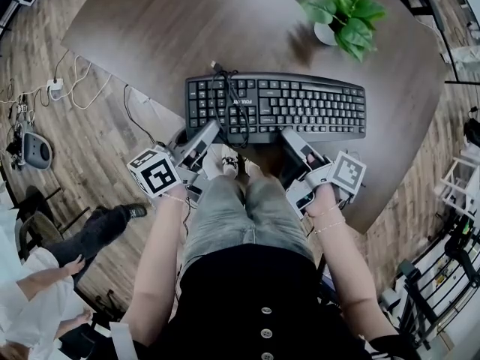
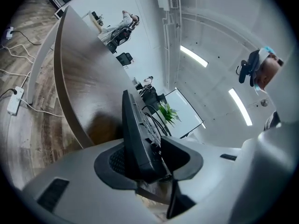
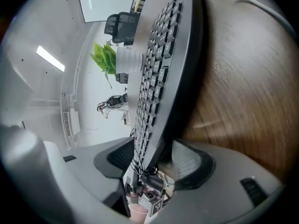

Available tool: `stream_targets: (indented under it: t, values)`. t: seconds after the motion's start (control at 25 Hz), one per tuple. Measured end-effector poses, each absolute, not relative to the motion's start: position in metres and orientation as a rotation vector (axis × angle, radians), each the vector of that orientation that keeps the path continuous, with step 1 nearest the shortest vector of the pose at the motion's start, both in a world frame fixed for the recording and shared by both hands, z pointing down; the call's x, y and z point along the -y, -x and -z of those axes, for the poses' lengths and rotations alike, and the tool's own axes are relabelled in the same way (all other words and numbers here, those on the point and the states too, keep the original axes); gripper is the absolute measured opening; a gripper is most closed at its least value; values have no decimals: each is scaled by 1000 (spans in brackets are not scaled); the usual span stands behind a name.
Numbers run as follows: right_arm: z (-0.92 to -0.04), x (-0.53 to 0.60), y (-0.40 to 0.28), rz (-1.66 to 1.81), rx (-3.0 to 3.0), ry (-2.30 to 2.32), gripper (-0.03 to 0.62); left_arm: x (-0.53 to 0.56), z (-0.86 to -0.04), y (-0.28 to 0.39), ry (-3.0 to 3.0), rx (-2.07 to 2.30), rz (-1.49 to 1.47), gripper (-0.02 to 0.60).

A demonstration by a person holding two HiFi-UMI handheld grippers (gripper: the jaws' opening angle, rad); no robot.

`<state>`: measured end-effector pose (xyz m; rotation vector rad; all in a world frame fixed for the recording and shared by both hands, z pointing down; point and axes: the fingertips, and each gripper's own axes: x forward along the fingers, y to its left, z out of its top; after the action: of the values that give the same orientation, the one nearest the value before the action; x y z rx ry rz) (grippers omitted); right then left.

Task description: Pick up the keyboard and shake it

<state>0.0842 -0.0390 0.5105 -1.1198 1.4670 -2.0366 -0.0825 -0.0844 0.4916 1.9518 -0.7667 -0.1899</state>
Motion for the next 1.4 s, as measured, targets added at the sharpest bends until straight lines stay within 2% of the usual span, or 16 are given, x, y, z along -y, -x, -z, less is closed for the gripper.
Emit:
stream_targets:
  t: [0.72,1.4]
  values:
    - [-527,41,-90,2093,-1436,1117,236,71,-517,76,-1863,809,-15,204]
    - [-534,38,-89,2167,-1458,1105,236,70,-539,79,-1841,831,-69,236]
